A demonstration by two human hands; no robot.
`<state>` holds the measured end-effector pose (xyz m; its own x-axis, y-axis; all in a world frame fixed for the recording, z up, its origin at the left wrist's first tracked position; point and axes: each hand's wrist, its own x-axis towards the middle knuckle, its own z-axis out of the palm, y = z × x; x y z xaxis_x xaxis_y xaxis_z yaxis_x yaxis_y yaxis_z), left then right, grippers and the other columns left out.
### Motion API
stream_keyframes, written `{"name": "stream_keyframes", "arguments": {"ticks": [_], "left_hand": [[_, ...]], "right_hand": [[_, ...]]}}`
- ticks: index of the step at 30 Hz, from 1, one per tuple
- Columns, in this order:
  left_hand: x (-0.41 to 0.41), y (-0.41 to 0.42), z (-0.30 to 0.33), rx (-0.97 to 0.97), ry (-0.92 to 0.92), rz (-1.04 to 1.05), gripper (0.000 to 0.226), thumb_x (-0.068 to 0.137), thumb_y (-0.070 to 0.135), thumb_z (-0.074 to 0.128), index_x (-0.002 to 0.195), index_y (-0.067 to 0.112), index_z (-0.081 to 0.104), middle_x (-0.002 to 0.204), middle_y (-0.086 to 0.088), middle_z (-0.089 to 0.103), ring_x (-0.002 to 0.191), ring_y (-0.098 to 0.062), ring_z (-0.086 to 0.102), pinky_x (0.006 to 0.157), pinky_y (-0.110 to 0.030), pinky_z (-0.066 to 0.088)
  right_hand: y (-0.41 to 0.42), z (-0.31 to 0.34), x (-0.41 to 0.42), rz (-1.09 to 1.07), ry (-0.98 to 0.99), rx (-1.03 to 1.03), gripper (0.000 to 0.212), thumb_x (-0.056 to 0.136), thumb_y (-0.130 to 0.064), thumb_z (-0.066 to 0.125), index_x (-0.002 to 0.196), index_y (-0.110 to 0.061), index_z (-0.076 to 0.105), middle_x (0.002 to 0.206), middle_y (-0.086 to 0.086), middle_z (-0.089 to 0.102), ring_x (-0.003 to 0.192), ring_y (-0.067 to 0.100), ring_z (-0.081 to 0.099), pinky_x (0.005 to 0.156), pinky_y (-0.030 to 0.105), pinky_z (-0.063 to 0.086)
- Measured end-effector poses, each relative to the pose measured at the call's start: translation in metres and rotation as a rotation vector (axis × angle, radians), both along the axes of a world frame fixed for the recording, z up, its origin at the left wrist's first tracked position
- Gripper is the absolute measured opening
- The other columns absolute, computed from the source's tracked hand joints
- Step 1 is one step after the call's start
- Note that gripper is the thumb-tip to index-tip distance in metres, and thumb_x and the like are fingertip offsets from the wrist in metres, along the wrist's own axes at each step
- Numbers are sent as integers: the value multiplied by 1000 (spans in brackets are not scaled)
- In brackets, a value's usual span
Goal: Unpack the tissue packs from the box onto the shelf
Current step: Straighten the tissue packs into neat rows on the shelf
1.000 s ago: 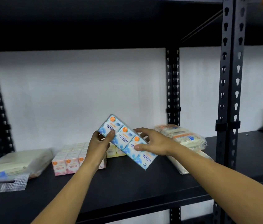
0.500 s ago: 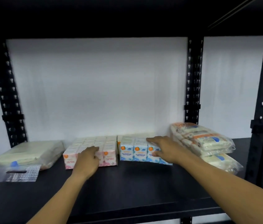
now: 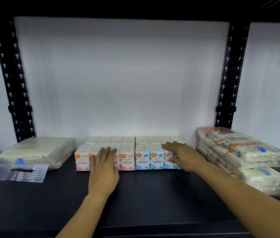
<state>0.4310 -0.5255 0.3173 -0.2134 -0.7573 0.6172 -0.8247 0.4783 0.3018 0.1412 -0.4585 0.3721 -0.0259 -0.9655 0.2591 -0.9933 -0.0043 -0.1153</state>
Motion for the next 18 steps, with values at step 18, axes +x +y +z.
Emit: {"name": "stream_keyframes", "arguments": {"ticks": [18], "left_hand": [[0,4,3,-110,16,39,53,79,6,57,131,14,55,137,-7,53,134,-25,43,121,-49,18]], "right_hand": [[17,-40,54,-219,-10,-367,63,91,-29,52,151,-32,34,160,-4,29,151,21,13,119,56,-1]]}}
